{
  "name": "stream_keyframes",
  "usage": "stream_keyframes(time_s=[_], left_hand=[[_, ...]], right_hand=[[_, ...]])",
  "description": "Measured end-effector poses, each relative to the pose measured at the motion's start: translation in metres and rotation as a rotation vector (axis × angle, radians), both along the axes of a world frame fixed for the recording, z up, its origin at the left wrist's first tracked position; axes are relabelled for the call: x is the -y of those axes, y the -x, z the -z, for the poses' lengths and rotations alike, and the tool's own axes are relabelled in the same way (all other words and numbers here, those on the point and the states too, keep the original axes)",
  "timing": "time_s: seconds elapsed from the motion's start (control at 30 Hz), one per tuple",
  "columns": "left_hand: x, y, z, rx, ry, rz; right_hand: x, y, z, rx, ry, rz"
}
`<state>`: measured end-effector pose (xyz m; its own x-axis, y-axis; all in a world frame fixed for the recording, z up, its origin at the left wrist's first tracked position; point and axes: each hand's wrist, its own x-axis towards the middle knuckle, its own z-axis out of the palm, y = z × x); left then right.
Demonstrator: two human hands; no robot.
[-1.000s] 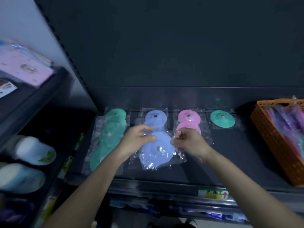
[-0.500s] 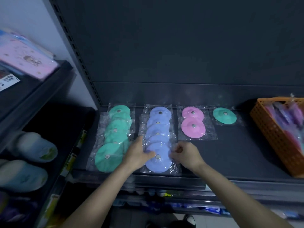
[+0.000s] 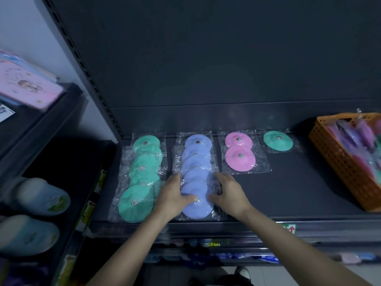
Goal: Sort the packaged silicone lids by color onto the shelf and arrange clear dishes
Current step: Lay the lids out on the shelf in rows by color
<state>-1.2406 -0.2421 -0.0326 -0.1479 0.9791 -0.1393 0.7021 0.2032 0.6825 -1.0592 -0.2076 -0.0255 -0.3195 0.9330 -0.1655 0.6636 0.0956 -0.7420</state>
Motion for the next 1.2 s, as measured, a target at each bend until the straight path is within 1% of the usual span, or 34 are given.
stream_keyframes(time_s=[0.1, 0.2, 0.27, 0.33, 0.43, 0.5, 0.6, 0.67, 0.73, 0.77, 0.83, 0.97, 1.1, 1.2], left_hand=[[0.002, 0.001, 0.0, -0.035, -0.061, 0.001], [0.006, 0.007, -0.006, -0.056, -0.195, -0.013], [0.009, 0.012, -0.012, -0.006, -0.295, -0.055], [0.012, 0.022, -0.016, 0.036, -0.333, -0.113], [0.016, 0.042, -0.015, -0.06, -0.382, -0.185], [0.022, 0.06, -0.014, -0.115, -0.357, -0.25], [0.032, 0.091, -0.008, -0.137, -0.235, -0.331], [0.036, 0.108, -0.001, -0.164, -0.087, -0.382], [0.038, 0.116, 0.002, -0.093, 0.052, -0.424], [0.039, 0.117, 0.004, -0.048, 0.085, -0.427], [0.039, 0.117, 0.006, -0.008, 0.077, -0.411], [0.039, 0.114, 0.011, 0.01, 0.075, -0.423], [0.036, 0.115, 0.009, 0.016, 0.062, -0.415], [0.028, 0.125, 0.004, 0.045, 0.01, -0.404]], right_hand=[[-0.001, -0.001, 0.0, -0.011, -0.006, 0.004], [-0.002, -0.003, -0.007, -0.022, 0.001, 0.022], [-0.002, -0.002, -0.011, 0.009, -0.049, 0.017], [-0.004, 0.003, -0.016, 0.047, -0.118, -0.011], [-0.005, 0.015, -0.021, 0.137, -0.183, -0.12], [-0.002, 0.028, -0.026, 0.211, -0.219, -0.244], [0.002, 0.052, -0.026, 0.258, -0.255, -0.41], [0.004, 0.07, -0.024, 0.186, -0.268, -0.435], [0.007, 0.086, -0.025, 0.089, -0.231, -0.383], [0.007, 0.093, -0.026, 0.036, -0.186, -0.354], [0.004, 0.104, -0.026, -0.023, -0.086, -0.316], [0.006, 0.121, -0.025, -0.007, -0.001, -0.331], [0.006, 0.13, -0.024, 0.028, -0.025, -0.345], [-0.005, 0.133, -0.022, 0.022, -0.069, -0.295]])
